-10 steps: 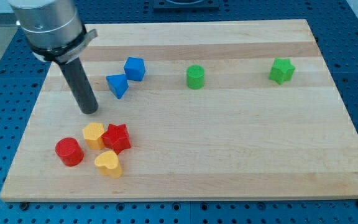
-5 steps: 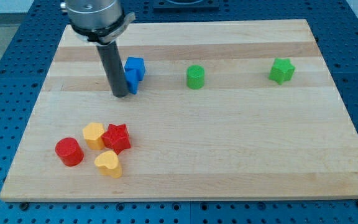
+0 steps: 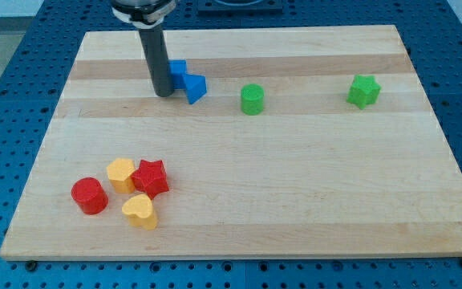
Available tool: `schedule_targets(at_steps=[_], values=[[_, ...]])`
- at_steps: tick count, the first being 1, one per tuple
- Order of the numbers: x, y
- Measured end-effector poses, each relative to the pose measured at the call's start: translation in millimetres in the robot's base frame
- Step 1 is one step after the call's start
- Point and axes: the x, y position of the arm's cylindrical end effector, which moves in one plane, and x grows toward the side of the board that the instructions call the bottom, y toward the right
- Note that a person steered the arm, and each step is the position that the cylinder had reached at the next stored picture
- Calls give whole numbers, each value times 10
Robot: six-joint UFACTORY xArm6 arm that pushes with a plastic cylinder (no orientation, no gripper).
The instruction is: Push the blue blocks towards the center
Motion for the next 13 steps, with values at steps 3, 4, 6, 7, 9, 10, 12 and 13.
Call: schedule_targets(at_steps=[3,4,6,7,9,10,12,13], values=[[-763,-157],[-1110,-26],[-931,480],[-905,325],[-866,-246],[-735,-241],[-426,28],[-286,193]])
